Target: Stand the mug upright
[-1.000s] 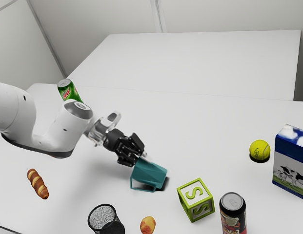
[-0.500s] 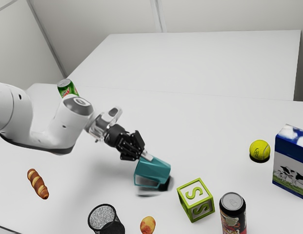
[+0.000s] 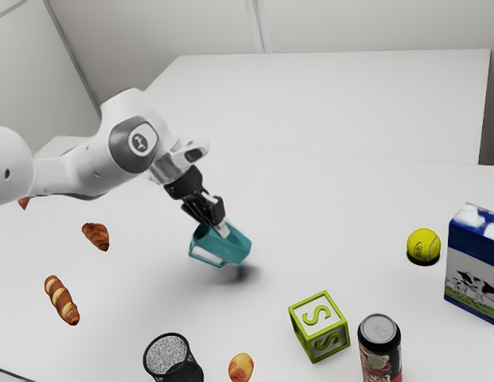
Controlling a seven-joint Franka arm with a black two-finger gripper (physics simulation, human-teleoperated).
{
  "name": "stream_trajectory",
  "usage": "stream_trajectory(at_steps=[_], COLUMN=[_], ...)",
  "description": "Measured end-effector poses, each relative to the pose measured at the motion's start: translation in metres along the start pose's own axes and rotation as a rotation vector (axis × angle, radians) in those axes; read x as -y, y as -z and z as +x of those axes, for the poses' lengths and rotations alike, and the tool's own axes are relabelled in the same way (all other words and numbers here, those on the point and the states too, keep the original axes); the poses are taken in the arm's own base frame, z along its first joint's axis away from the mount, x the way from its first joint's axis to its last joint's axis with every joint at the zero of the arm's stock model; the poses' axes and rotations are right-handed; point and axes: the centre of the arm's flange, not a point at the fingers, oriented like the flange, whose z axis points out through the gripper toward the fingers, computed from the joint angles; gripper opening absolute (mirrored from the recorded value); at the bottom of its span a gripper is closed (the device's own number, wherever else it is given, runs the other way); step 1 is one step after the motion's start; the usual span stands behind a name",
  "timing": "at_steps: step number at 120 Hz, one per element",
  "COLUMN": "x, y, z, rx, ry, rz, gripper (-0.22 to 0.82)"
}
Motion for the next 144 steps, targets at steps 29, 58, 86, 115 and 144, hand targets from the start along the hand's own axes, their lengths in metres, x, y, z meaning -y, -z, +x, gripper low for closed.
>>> stream_trajectory(at_steps=[29, 58, 86, 115, 144], x=[0.016, 0.026, 0.039, 0.039, 0.036], y=[0.023, 0.02, 0.01, -0.01, -0.026], z=[0.011, -0.001, 0.02, 0.027, 0.031], rx=[0.052, 0.19, 0.27, 0.321, 0.346], ry=[-0.16, -0.159, -0.095, -0.045, 0.0], rz=[0.305, 0.434, 0.489, 0.509, 0.51], gripper=[-0.18, -0.18, -0.18, -0.18, -0.18])
